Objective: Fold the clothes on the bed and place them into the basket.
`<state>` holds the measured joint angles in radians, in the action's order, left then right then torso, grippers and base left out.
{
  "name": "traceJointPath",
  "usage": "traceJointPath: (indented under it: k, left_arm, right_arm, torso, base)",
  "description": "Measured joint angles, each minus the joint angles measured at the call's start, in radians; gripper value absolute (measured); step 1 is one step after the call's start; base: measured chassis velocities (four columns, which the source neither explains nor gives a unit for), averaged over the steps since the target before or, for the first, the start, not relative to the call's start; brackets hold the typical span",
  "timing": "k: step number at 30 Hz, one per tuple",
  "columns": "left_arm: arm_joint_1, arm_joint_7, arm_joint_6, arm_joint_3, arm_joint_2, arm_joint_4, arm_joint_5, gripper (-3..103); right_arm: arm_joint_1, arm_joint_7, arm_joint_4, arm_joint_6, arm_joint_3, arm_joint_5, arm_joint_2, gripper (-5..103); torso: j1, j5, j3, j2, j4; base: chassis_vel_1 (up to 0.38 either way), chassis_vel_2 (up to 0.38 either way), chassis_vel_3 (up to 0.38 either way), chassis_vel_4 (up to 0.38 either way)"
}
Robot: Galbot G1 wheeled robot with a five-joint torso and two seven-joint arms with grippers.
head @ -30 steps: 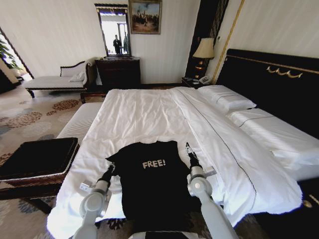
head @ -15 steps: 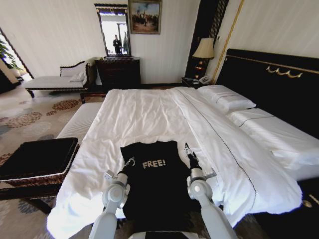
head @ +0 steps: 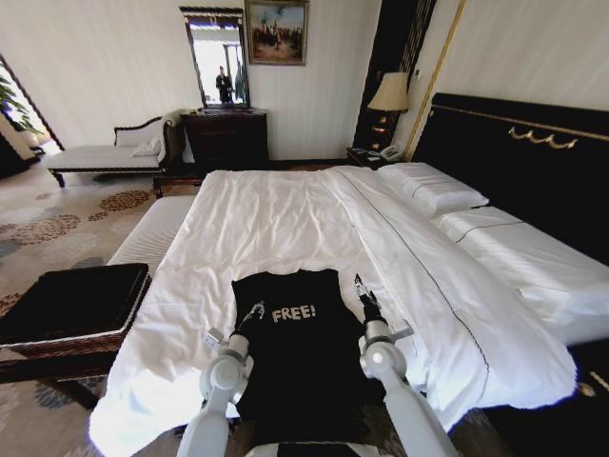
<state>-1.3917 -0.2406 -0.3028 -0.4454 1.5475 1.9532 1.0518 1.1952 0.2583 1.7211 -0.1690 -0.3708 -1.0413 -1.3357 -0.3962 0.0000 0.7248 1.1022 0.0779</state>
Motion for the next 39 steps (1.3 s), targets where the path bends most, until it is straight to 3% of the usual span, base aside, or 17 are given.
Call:
traceJointPath:
  k: [2,4,10,12,15,25,29,36,39]
  left_arm:
    - [-0.014,0.000,0.000,-0.016,-0.009,0.002,0.000,59]
    - [-0.021,0.000,0.003,-0.032,-0.016,0.002,0.004,59]
    - [-0.038,-0.030,0.014,-0.106,-0.069,-0.036,0.032,87]
    - [-0.039,-0.039,0.013,-0.107,-0.074,-0.054,0.018,87]
    - [-0.036,-0.059,0.013,-0.115,-0.069,-0.085,-0.009,99]
    - [-0.037,-0.086,0.013,-0.186,-0.082,-0.037,0.006,100]
    - [-0.040,-0.092,0.013,-0.250,-0.101,0.010,0.041,100]
    - [-0.053,-0.098,0.013,-0.269,-0.114,0.034,0.055,100]
    - [-0.058,-0.099,0.013,-0.276,-0.117,0.041,0.061,100]
  right_arm:
    - [-0.037,0.014,-0.035,0.002,0.016,-0.009,0.004,100]
    - [-0.072,0.027,-0.074,0.004,0.030,-0.023,0.009,100]
    - [-0.253,0.023,-0.285,0.023,0.145,-0.076,0.059,100]
    - [-0.290,0.017,-0.330,0.026,0.175,-0.078,0.064,100]
    - [-0.379,0.005,-0.428,0.031,0.228,-0.070,0.066,100]
    - [-0.478,-0.028,-0.561,0.050,0.275,-0.037,0.055,100]
    - [-0.524,-0.099,-0.666,0.051,0.283,-0.032,0.045,100]
    - [-0.542,-0.137,-0.729,0.054,0.276,-0.048,0.027,99]
    - [-0.527,-0.139,-0.730,0.053,0.272,-0.051,0.022,78]
  torso:
    - [0.000,-0.0001,0.000,0.000,-0.0002]
    - [0.000,-0.0001,0.000,0.000,-0.0001]
    - [0.000,-0.0001,0.000,0.000,-0.0001]
    - [0.000,-0.0002,0.000,0.000,-0.0001]
    - [0.000,-0.0002,0.000,0.000,0.0000]
    - [0.000,-0.0001,0.000,0.000,-0.0002]
    - [0.000,0.0000,0.000,0.000,0.0000]
    - [0.000,-0.0002,0.000,0.000,0.0000]
    - [0.000,-0.0001,0.000,0.000,0.0001]
  base:
    - [0.000,0.000,0.000,0.000]
    - [0.000,0.000,0.000,0.000]
    - [0.000,0.000,0.000,0.000]
    - [0.000,0.000,0.000,0.000]
    - [0.000,0.000,0.000,0.000]
    - [0.000,0.000,0.000,0.000]
    - [0.000,0.000,0.000,0.000]
    - [0.000,0.000,0.000,0.000]
    - [0.000,0.000,0.000,0.000]
